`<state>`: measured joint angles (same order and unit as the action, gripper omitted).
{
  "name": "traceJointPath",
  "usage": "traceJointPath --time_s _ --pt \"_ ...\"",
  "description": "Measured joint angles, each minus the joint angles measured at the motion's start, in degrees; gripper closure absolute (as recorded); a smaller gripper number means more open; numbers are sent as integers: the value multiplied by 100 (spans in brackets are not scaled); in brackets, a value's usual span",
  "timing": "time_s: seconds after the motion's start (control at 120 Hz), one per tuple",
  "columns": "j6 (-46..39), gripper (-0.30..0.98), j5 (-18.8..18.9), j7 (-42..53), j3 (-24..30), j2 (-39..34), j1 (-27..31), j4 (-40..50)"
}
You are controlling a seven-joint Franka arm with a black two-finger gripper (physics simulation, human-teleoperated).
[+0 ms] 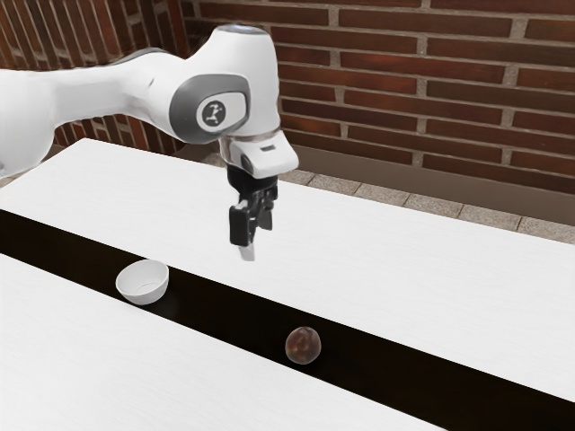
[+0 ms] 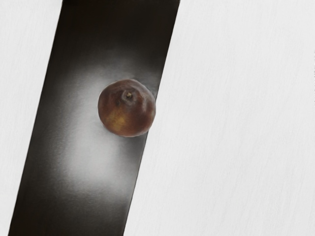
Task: Place the pear in the bowl.
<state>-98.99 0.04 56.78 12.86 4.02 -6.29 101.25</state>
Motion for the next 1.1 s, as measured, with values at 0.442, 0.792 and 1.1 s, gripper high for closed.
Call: traceJointPath --time_s 0.442,0.792,1.1 --pt "-2032 0 -424 603 82 946 -194 1124" --pt "-2960 0 -464 639 62 1751 -273 1092" --pt "-3319 0 -242 637 -42 2207 -269 900"
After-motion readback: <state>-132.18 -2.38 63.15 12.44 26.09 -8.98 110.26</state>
